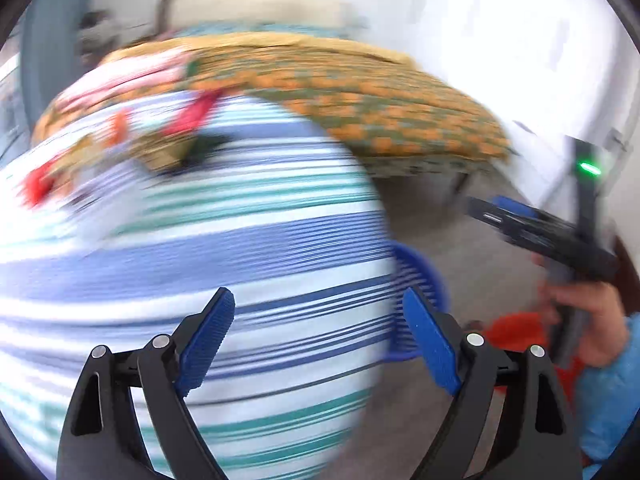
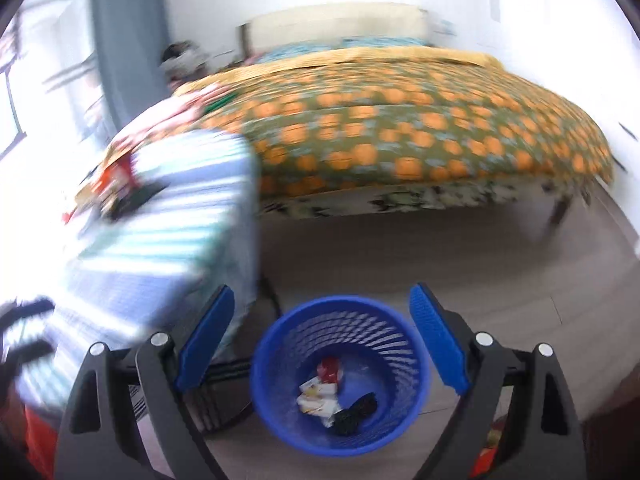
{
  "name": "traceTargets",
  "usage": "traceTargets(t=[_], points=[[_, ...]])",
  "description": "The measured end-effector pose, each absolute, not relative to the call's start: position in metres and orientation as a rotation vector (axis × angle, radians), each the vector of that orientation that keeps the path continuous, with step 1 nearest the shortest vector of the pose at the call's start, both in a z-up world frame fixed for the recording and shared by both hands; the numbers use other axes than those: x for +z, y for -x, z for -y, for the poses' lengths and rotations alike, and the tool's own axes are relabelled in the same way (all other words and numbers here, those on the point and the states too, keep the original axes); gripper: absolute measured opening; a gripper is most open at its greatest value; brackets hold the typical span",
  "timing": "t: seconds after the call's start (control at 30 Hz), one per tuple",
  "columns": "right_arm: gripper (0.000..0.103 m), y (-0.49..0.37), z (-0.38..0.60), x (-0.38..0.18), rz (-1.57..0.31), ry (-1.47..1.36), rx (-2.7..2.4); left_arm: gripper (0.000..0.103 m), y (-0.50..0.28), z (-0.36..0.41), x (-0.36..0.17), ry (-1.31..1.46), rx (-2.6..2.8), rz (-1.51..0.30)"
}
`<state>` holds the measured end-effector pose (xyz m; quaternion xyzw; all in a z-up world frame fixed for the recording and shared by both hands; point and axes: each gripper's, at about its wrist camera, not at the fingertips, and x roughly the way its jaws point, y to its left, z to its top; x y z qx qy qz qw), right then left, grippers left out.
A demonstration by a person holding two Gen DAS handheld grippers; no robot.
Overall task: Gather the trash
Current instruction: 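Carry cup and can over the blue wastebasket and open both tools, then grasp the clear Kuromi plastic box with the left tool while the right tool returns to the table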
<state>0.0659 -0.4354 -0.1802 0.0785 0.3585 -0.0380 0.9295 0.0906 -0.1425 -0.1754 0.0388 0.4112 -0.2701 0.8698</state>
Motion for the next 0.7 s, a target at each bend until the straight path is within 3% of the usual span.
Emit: traceTargets(t=[0.23, 0.33, 0.7], points=[[0.087, -0.103, 0.302, -0.177, -0.852, -0.002, 0.185, 0.086, -0.146, 0.053, -0.187, -0.112, -0.415, -0.902], [0.087, -0.129, 0.264, -0.182, -0.916, 0.045, 0.264, 0.093, -0.176, 0.038, -0.178, -0.153, -0.449, -0.858], [0.087, -0.155, 0.24, -0.187, -0.963, 0.054, 0.286, 0.098, -0.257, 0.051, -0.179, -0.397, -0.71, -0.844]])
